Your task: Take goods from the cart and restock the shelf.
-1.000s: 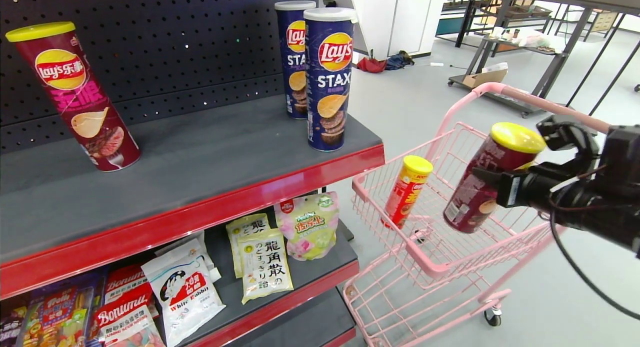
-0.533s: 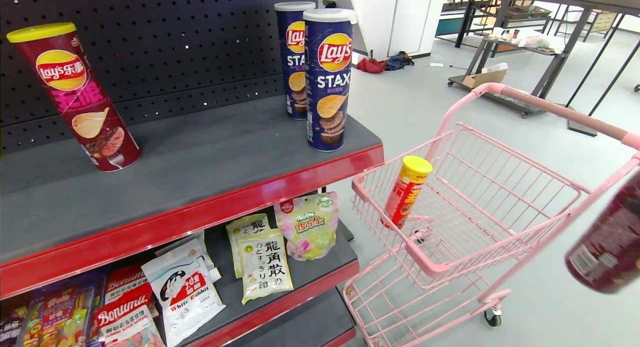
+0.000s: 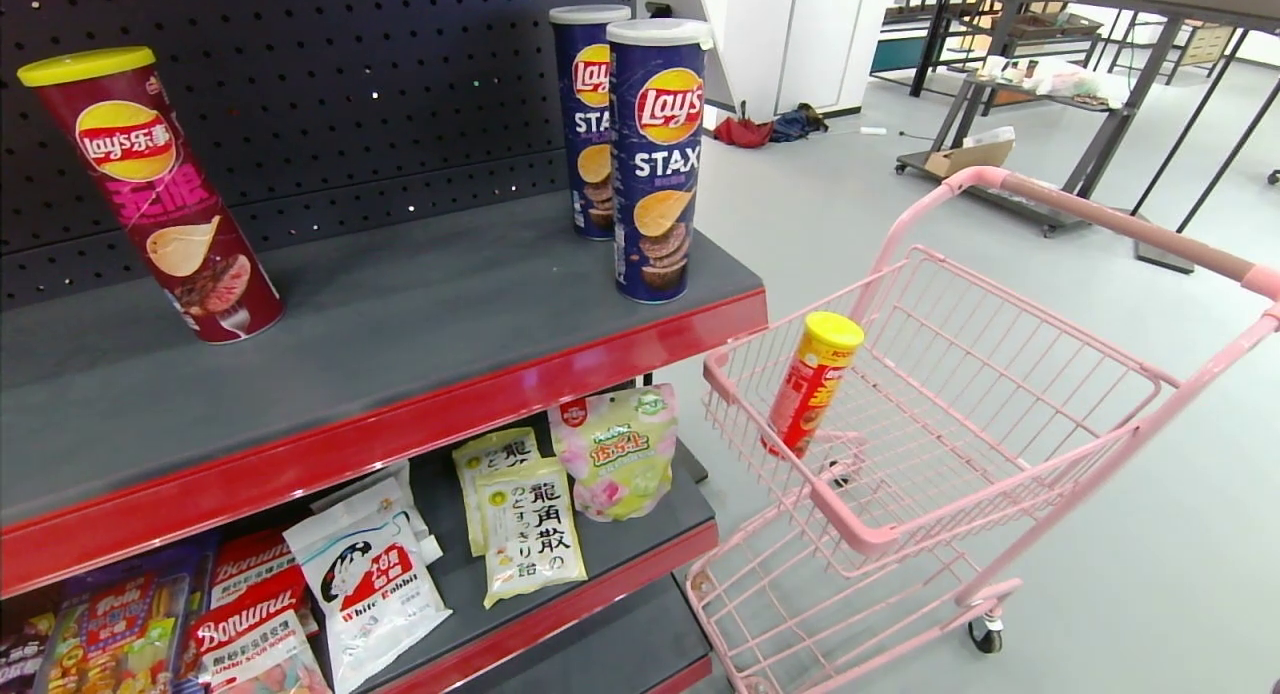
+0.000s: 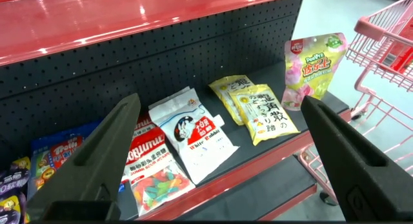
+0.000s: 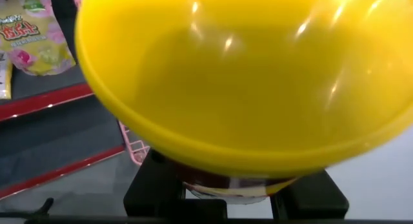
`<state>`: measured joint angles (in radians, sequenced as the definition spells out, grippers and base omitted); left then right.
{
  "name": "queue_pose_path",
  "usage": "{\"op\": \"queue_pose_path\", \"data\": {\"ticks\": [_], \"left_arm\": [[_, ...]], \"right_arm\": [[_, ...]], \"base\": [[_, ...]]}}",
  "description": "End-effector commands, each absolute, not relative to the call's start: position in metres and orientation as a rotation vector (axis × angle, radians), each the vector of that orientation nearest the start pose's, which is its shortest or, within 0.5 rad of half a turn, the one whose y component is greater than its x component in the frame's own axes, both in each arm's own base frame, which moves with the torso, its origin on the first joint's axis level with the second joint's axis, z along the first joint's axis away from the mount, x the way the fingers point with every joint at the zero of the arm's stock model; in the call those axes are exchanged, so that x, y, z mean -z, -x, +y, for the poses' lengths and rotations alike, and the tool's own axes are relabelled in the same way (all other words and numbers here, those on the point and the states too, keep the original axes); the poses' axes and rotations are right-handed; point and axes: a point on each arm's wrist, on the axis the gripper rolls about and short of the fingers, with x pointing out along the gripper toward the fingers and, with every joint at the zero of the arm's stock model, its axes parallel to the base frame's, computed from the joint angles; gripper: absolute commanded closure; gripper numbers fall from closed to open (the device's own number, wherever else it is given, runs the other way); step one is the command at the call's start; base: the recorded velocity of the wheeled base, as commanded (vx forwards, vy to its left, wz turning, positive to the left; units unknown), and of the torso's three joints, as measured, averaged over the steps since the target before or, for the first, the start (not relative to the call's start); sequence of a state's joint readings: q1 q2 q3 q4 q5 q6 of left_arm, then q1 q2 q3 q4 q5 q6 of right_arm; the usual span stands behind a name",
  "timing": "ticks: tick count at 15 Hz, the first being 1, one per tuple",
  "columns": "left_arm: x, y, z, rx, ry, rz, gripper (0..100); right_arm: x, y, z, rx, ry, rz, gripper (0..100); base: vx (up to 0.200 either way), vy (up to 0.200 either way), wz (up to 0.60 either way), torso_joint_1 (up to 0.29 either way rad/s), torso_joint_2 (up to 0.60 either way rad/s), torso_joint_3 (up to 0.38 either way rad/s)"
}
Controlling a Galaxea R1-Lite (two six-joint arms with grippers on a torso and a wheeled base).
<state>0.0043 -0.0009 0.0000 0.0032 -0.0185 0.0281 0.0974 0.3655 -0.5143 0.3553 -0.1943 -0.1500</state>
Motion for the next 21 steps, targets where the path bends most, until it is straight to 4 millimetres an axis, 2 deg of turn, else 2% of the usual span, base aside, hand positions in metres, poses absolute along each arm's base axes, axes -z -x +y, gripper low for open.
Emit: {"op": "queue_pose_path", "data": {"ticks": [1, 7, 18, 21], "left_arm": [[-0.075, 0.023, -0.001, 0.014, -0.028, 0.003, 0], [-0.075, 0.023, -0.001, 0.014, -0.029, 0.003, 0], [-0.076, 0.023, -0.001, 0.014, -0.026, 0.001, 0], [-0.075, 0.023, -0.001, 0.014, -0.026, 0.003, 0]], "right_arm": [[-0.180, 0.026, -0.007, 0.083, 0.193, 0.185, 100], [-0.175, 0.025, -0.007, 0.074, 0.198, 0.196, 100], [-0.165, 0.022, -0.007, 0.080, 0.207, 0.228, 100], [-0.165, 0.021, -0.007, 0.094, 0.208, 0.228, 100]], "base": [[0.000, 0.000, 0.00, 0.000, 0.00, 0.000], [0.000, 0.000, 0.00, 0.028, -0.08, -0.055], [0.000, 0.000, 0.00, 0.194, -0.52, -0.322], [0.000, 0.000, 0.60, 0.058, -0.15, -0.082]]}}
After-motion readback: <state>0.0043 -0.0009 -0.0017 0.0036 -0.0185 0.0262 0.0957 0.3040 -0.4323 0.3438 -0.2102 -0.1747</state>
